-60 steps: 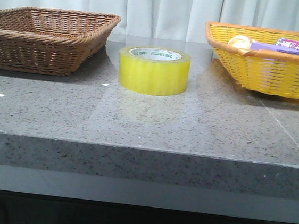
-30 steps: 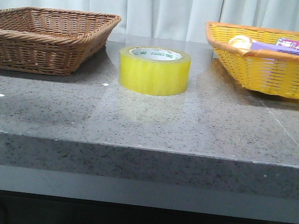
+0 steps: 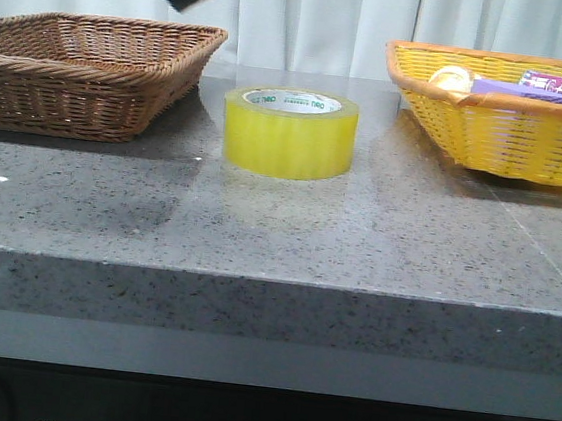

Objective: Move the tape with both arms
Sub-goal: 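Move the left gripper over the tape roll on the table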

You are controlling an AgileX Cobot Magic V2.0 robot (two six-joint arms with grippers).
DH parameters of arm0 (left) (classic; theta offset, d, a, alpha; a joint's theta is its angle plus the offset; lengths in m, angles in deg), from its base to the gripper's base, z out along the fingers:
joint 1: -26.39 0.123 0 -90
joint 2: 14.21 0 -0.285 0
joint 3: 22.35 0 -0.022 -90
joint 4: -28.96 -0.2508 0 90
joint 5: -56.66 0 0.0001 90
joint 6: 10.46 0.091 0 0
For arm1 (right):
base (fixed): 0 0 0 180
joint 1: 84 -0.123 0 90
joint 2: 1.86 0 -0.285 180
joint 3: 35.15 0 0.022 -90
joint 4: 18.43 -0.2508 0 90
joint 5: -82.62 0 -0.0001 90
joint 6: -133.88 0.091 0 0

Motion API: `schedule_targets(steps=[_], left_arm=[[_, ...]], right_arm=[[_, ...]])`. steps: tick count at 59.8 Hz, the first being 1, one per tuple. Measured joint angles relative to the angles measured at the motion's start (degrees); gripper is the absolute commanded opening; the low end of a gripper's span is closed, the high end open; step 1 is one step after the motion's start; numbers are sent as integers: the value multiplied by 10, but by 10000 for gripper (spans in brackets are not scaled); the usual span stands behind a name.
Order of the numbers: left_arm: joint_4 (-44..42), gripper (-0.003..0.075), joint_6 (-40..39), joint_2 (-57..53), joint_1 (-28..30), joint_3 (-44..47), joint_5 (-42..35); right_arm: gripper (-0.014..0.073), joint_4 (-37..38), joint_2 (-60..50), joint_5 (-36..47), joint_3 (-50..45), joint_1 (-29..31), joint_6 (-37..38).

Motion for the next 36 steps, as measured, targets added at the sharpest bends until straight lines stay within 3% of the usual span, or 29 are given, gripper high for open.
schedule_targets(steps=[36], left_arm=[[17,599,41,209,-57,-202,2]], right_arm=[[402,0,0,0,0,0,0]])
